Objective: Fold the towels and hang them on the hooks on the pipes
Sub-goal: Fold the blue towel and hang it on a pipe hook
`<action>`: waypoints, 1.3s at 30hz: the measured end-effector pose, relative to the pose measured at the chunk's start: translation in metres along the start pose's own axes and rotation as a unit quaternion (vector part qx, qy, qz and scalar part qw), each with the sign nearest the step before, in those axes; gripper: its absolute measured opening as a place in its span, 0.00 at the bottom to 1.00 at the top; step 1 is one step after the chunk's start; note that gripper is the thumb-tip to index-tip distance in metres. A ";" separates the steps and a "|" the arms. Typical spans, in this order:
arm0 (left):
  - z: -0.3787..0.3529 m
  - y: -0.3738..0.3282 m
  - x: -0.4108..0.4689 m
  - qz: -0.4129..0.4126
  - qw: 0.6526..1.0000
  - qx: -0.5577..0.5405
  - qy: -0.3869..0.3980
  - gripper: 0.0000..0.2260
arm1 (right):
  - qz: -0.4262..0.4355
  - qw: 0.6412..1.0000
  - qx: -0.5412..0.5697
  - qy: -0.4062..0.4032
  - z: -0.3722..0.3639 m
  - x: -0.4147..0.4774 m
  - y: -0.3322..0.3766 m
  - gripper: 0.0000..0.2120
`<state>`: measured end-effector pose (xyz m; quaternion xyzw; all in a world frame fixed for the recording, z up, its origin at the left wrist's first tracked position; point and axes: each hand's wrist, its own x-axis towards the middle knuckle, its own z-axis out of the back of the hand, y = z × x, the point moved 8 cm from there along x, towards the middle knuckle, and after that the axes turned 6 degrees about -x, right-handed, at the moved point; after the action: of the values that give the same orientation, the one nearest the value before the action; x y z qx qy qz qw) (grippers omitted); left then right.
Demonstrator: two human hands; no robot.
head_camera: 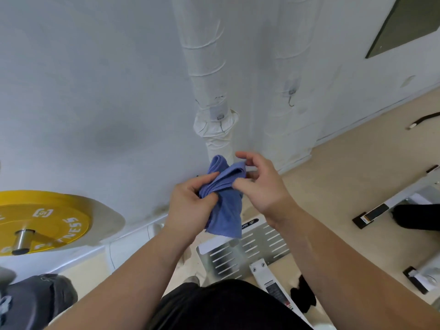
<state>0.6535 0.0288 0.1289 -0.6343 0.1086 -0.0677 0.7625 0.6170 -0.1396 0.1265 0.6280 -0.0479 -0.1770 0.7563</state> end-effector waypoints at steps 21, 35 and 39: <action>0.127 0.086 0.075 0.249 0.901 -0.319 0.154 0.37 | -0.070 0.991 -0.049 -0.104 -0.107 0.033 0.003 0.16; 0.159 0.085 0.119 0.144 0.962 -0.184 0.143 0.08 | -0.029 0.993 -0.115 -0.016 -0.157 0.041 0.016 0.20; 0.137 0.072 0.111 0.096 0.960 -0.089 0.247 0.30 | -0.027 0.993 -0.118 -0.016 -0.137 0.043 0.016 0.23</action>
<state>0.7929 0.1456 0.0729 -0.6499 0.3596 -0.1386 0.6550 0.7009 -0.0235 0.1068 0.5323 -0.0221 -0.2116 0.8194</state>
